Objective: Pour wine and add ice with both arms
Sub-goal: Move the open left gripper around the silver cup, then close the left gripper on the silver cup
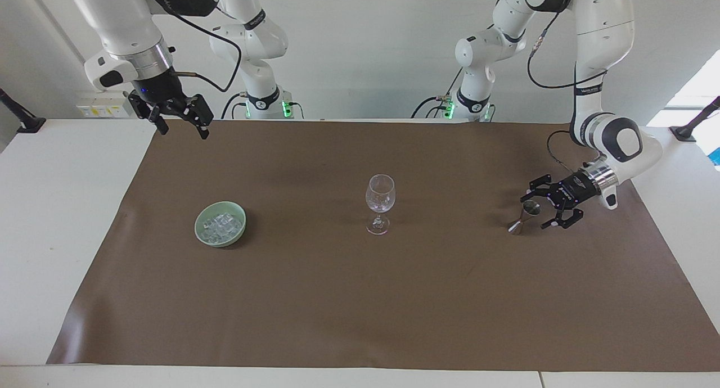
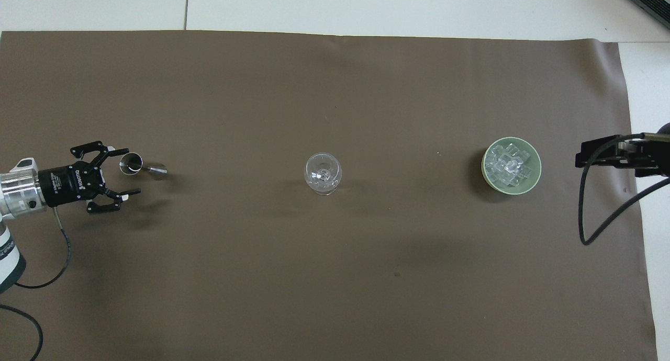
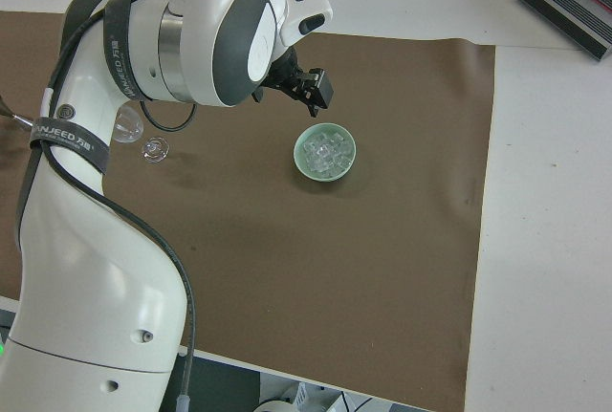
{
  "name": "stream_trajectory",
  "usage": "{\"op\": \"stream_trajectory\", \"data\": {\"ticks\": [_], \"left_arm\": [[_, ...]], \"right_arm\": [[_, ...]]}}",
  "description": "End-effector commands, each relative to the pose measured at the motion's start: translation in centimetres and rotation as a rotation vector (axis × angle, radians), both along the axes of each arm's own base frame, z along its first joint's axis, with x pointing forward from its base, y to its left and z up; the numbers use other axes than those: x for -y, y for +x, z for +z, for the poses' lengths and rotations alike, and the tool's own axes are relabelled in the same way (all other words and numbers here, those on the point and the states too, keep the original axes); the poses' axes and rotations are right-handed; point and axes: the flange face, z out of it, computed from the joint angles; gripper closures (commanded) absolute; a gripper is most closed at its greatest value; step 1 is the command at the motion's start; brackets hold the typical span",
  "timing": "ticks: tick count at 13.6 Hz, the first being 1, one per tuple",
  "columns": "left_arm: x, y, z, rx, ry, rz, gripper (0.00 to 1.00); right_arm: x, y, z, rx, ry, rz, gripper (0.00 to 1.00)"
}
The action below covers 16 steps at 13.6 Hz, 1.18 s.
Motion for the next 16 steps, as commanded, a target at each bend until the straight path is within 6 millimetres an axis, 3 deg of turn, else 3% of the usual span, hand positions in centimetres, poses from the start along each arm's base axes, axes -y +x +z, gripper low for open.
{"op": "stream_trajectory", "data": {"ticks": [1, 7, 11, 16], "left_arm": [[0.2, -0.7, -0.5, 0.011, 0.009, 0.033, 0.0], [0.4, -0.4, -0.9, 0.014, -0.008, 0.069, 0.0], [0.0, -0.8, -3.0, 0.016, -0.066, 0.089, 0.0], [1.3, -1.8, -4.3, 0.075, -0.107, 0.116, 0.0]], "right_arm": [[0.1, -0.5, 0.2, 0.003, -0.006, 0.018, 0.0], [0.1, -0.5, 0.2, 0.001, -0.006, 0.018, 0.0], [0.1, -0.5, 0.2, 0.001, -0.006, 0.019, 0.0], [0.1, -0.5, 0.2, 0.001, -0.006, 0.018, 0.0]]}}
